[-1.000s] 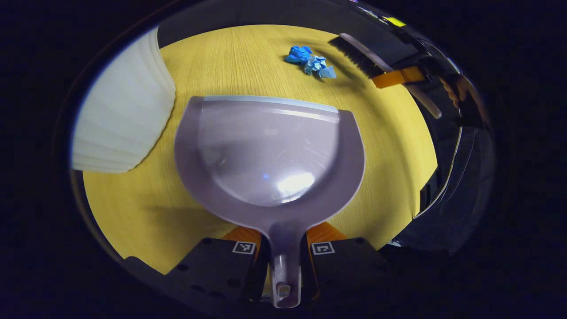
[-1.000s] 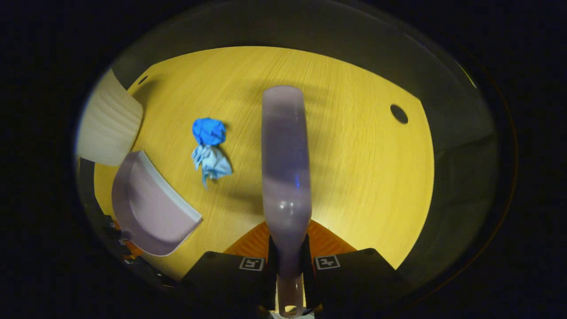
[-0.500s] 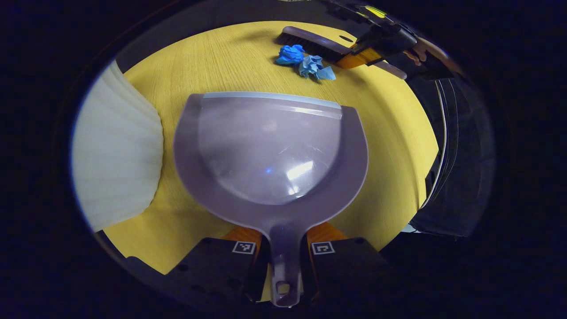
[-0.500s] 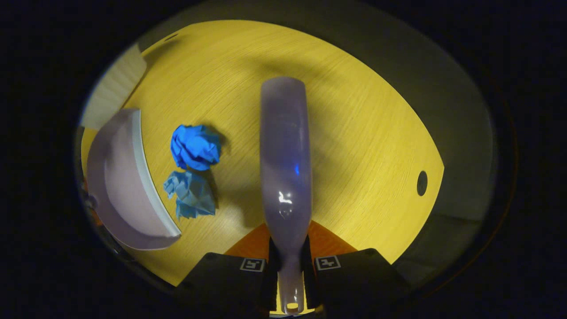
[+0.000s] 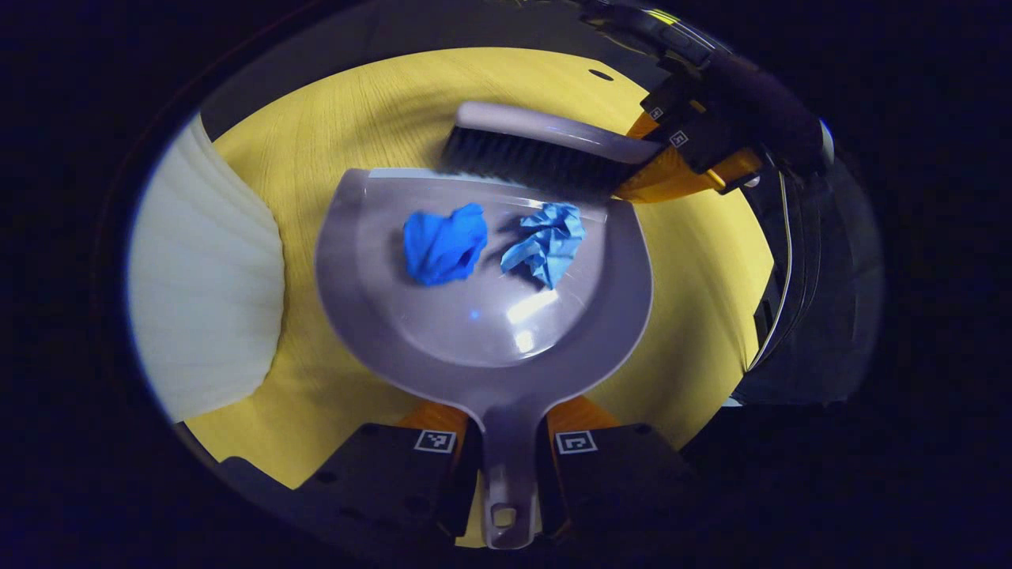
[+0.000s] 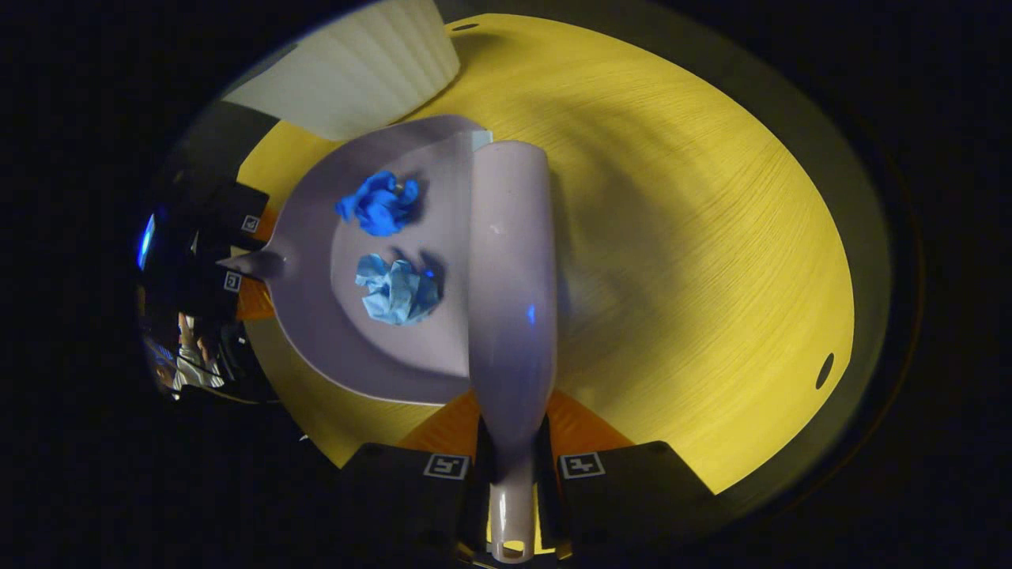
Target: Pick up the small broom and dustpan from the desktop, sweep the trash into the dustpan with the broom, and then empty the trash into the garbage bin.
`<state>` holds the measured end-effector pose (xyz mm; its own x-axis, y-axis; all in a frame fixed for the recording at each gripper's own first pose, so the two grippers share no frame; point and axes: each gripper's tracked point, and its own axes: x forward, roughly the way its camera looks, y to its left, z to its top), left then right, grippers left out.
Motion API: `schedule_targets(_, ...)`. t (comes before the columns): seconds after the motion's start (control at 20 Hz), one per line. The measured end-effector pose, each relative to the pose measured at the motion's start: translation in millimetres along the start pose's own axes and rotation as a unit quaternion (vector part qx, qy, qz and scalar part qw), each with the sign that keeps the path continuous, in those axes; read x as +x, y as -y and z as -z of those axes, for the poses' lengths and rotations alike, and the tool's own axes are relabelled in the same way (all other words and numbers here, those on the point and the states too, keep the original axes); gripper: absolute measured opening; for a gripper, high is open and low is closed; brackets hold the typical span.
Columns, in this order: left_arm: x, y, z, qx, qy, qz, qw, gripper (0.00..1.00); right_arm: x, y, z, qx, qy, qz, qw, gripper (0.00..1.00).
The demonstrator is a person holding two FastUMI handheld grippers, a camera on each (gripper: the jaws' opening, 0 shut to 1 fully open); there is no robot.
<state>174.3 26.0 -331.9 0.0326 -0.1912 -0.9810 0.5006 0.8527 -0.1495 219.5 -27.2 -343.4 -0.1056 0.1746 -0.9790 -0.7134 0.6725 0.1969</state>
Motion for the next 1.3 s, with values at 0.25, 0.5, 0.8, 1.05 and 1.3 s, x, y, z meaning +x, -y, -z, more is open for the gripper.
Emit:
schedule_targets(0.25, -18, 15, 5, -0.029, 0.039, 0.021, 0.999, 0.29, 1, 33, -5, 0.065, 0.032, 0.024, 0.997, 0.28)
schedule_targets(0.5, -108, 50, 45, -0.004, 0.053, 0.025, 0.998, 0.29, 15, 79, 13, 0.111, 0.062, 0.037, 0.991, 0.27)
schedule_targets(0.8, -244, 57, 80, -0.034, 0.072, 0.011, 0.997, 0.29, -27, 59, 48, 0.139, 0.097, 0.031, 0.985, 0.28)
schedule_targets(1.05, -331, -11, 89, -0.070, 0.081, -0.071, 0.992, 0.29, -28, 76, 55, 0.144, 0.101, 0.018, 0.984, 0.28)
schedule_targets(1.3, -355, -99, 81, -0.105, 0.055, -0.127, 0.985, 0.30, -31, 63, 52, 0.220, 0.139, -0.034, 0.965, 0.27)
